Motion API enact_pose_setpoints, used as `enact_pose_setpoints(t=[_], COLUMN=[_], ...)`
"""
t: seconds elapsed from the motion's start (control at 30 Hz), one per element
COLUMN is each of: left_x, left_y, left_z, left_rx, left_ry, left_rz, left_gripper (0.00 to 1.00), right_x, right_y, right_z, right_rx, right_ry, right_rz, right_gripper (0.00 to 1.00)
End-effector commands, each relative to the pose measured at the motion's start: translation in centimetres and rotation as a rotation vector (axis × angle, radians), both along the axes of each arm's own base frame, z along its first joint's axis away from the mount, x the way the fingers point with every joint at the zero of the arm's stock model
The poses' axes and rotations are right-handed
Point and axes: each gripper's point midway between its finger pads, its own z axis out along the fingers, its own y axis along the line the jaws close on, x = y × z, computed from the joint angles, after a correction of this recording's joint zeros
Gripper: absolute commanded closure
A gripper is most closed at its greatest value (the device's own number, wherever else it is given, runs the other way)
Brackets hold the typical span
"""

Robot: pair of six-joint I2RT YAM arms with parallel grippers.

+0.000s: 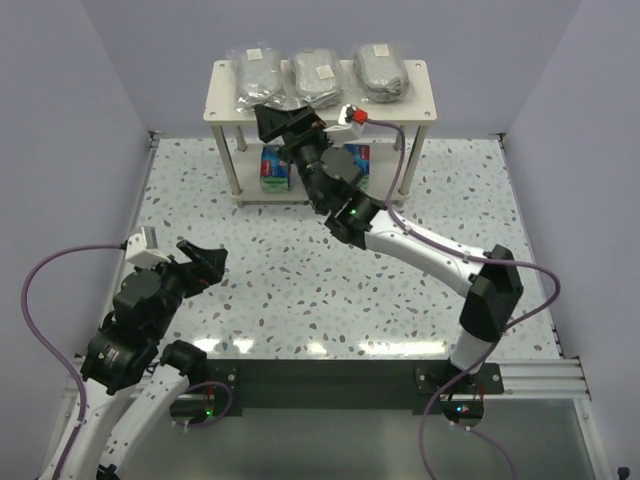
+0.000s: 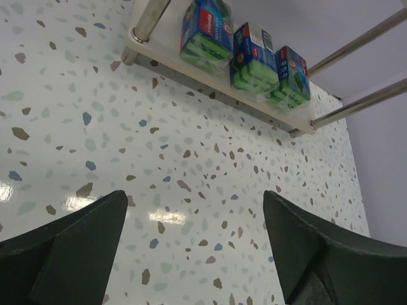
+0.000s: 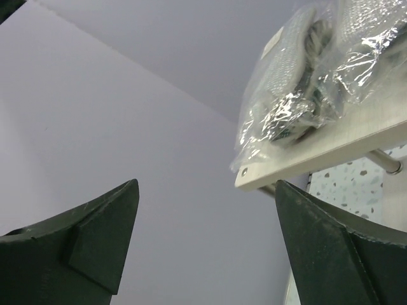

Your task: Place and organize the cleaning sponges onto the shelf

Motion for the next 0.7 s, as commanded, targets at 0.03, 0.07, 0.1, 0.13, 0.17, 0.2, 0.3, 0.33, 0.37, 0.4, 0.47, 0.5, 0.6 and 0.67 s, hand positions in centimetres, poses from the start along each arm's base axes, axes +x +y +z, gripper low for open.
enact_pose_setpoints(t=[0.03,0.07,0.1,0.13,0.17,0.2,0.3,0.33,0.37,0.4,0.47,0.5,0.6,0.67], left_x=[0.4,0.4,0.7,0.7,0.8,1.2,1.7,1.7,1.8,2.1,2.4,2.6,3.0,3.2], left_y=[-0.4,-0.6,-0.9,-1.2,-1.5,-1.9,-3.0,-3.5,-3.8,-4.1,-4.7,-4.8,-5.3,-5.7], left_z=[2.4,2.5,2.8,2.9,3.0,3.0,3.0,3.0,3.0,3.0,3.1,3.0,3.0,3.1], left_rx=[-0.012,-0.006,-0.009,-0.008,0.001,-0.002,-0.002,-0.008,-0.006,-0.006,-0.006,-0.003,0.002,-0.001], left_ry=[-0.071,-0.079,-0.089,-0.097,-0.106,-0.116,-0.141,-0.148,-0.15,-0.158,-0.168,-0.168,-0.17,-0.174], left_rz=[-0.023,-0.035,-0.044,-0.064,-0.081,-0.094,-0.15,-0.173,-0.188,-0.2,-0.224,-0.231,-0.25,-0.261], left_gripper=[0.0,0.0,0.0,0.0,0.0,0.0,0.0,0.0,0.0,0.0,0.0,0.0,0.0,0.0], right_x=[-6.0,-7.0,-8.3,-8.6,-9.4,-10.1,-12.3,-13.1,-13.6,-13.8,-15.1,-15.6,-17.0,-17.6], right_y=[-2.1,-1.7,-2.5,-2.6,-2.4,-2.7,-5.0,-6.4,-7.5,-8.6,-11.1,-12.1,-15.1,-17.0], right_z=[3.8,2.4,2.6,0.1,-2.6,-3.7,-8.6,-10.2,-12.3,-13.3,-15.1,-16.2,-16.1,-17.1], right_rx=[-0.028,-0.089,-0.122,-0.196,-0.296,-0.341,-0.492,-0.544,-0.6,-0.631,-0.689,-0.712,-0.732,-0.77], right_ry=[-0.108,-0.094,-0.104,-0.061,-0.015,-0.008,0.051,0.056,0.115,0.142,0.175,0.197,0.199,0.234], right_rz=[0.176,0.229,0.261,0.273,0.323,0.349,0.383,0.384,0.38,0.357,0.347,0.336,0.304,0.274], right_gripper=[0.04,0.01,0.01,0.01,0.01,0.01,0.01,0.01,0.01,0.01,0.01,0.01,0.01,0.01])
